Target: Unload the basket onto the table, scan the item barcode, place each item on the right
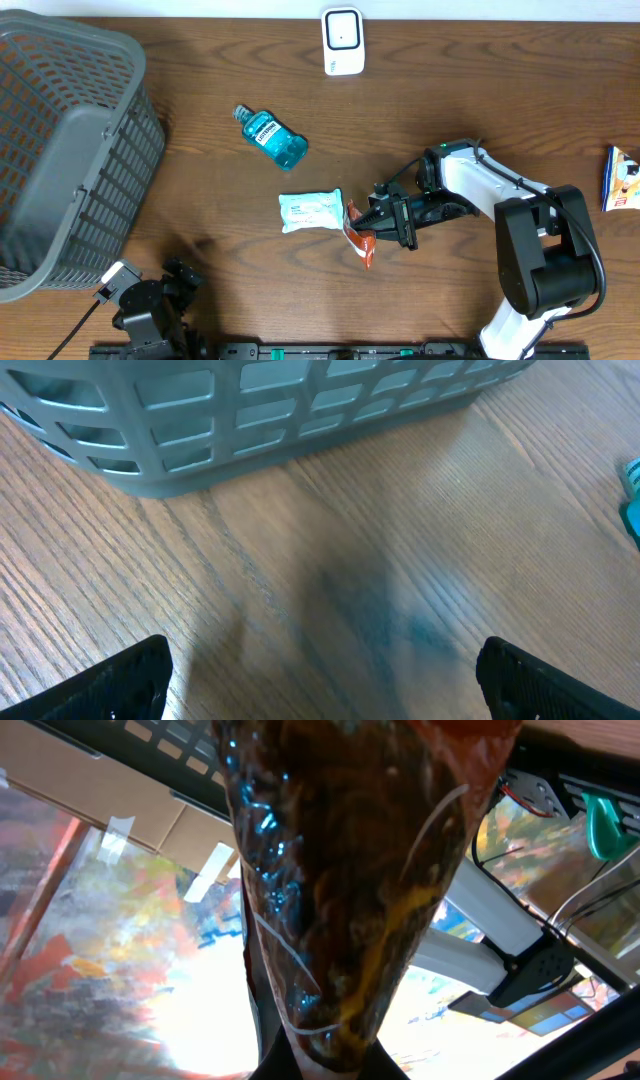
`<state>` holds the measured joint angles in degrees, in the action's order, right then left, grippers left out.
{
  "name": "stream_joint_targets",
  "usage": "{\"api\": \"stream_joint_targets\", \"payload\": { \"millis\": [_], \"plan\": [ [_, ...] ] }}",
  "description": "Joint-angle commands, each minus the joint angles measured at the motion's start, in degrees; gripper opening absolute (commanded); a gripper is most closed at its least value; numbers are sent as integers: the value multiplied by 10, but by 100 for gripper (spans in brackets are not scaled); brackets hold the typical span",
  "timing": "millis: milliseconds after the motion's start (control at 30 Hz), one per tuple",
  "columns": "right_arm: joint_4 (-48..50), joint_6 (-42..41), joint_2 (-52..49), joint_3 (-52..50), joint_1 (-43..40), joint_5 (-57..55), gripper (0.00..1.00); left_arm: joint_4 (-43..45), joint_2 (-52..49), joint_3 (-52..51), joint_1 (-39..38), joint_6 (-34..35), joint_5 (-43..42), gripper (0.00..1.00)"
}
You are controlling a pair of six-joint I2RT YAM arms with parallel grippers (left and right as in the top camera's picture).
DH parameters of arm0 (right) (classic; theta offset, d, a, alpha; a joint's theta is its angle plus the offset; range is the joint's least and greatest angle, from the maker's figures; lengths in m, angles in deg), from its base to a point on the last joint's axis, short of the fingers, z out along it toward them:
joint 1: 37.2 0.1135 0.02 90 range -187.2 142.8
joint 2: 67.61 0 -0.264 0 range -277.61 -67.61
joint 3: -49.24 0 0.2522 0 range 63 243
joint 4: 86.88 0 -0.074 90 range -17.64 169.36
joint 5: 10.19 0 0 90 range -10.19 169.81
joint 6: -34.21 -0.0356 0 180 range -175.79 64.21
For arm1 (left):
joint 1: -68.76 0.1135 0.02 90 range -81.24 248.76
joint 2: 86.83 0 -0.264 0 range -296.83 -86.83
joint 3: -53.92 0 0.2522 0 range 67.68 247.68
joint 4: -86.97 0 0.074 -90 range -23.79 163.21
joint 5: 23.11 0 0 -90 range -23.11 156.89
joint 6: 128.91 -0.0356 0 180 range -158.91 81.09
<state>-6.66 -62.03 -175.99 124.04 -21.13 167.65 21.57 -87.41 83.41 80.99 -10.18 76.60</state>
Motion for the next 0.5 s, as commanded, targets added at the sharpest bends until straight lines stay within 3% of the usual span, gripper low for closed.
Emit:
{"api": "stream_joint_targets", "payload": {
  "millis": [0,267,467],
  "plan": [
    [-14,51,-2,1,-4,12,1,-18,3,-5,2,-3,1,98],
    [-6,144,-3,1,-7,10,1,-18,3,-5,2,-3,1,98],
    [150,176,-3,1,-5,-30,1,-18,3,-5,2,-3,1,98]
  ]
}}
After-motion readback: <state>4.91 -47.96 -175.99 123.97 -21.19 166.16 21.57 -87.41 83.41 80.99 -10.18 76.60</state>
